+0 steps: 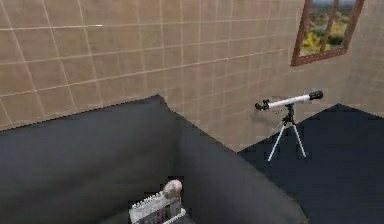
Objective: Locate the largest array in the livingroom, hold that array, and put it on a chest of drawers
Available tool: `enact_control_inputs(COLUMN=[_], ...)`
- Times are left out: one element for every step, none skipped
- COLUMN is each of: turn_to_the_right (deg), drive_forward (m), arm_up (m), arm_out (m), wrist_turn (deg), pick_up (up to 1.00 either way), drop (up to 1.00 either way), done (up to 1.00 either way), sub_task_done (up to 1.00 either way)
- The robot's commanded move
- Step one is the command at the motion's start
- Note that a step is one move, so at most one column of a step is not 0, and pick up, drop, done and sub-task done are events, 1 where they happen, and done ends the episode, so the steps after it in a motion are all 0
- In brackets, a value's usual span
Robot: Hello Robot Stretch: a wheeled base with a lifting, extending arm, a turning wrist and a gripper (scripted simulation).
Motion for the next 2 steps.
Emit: enact_control_inputs(turn_to_the_right=[-45.0,-45.0], drive_forward=[0.0,0.0], arm_up=[0.0,0.0], arm_out=[0.0,0.0], wrist_turn=[0.0,0.0], pick_up=[0.0,0.0], drop=[0.0,0.0], done=[0.0,0.0], sub_task_done=[0.0,0.0])
